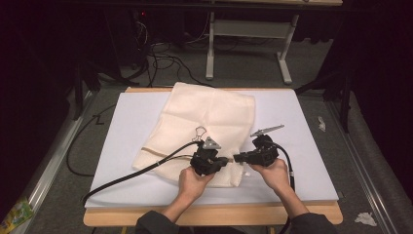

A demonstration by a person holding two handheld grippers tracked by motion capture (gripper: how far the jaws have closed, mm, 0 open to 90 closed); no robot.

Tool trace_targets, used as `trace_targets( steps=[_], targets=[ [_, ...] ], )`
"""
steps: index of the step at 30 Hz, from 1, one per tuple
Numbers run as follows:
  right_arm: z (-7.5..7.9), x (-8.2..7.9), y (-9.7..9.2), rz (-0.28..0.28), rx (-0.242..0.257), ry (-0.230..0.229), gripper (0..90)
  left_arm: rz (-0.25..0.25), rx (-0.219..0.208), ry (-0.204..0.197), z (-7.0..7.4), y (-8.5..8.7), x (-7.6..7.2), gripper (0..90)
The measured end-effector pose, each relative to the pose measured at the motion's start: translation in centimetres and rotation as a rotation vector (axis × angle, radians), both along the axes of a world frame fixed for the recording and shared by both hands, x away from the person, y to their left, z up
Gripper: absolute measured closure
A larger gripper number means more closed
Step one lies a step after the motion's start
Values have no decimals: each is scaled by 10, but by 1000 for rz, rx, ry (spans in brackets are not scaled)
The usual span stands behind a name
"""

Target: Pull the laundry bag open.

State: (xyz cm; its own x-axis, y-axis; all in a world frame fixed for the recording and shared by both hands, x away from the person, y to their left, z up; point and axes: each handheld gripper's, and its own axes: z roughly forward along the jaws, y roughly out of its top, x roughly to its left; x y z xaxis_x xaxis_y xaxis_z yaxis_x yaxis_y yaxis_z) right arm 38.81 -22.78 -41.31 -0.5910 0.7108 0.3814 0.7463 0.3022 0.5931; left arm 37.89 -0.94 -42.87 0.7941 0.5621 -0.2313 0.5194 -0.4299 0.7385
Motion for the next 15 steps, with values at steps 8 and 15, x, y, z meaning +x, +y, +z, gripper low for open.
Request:
trace_targets(
  steps=[8,15],
  targets=[
    [-1,-1,1,3,-24,-10,847,3,-6,6,-1,-1,0,871],
    [-3,-1,0,5,-29,-14,847,1,1,3,-1,-1,0,871]
  ],
)
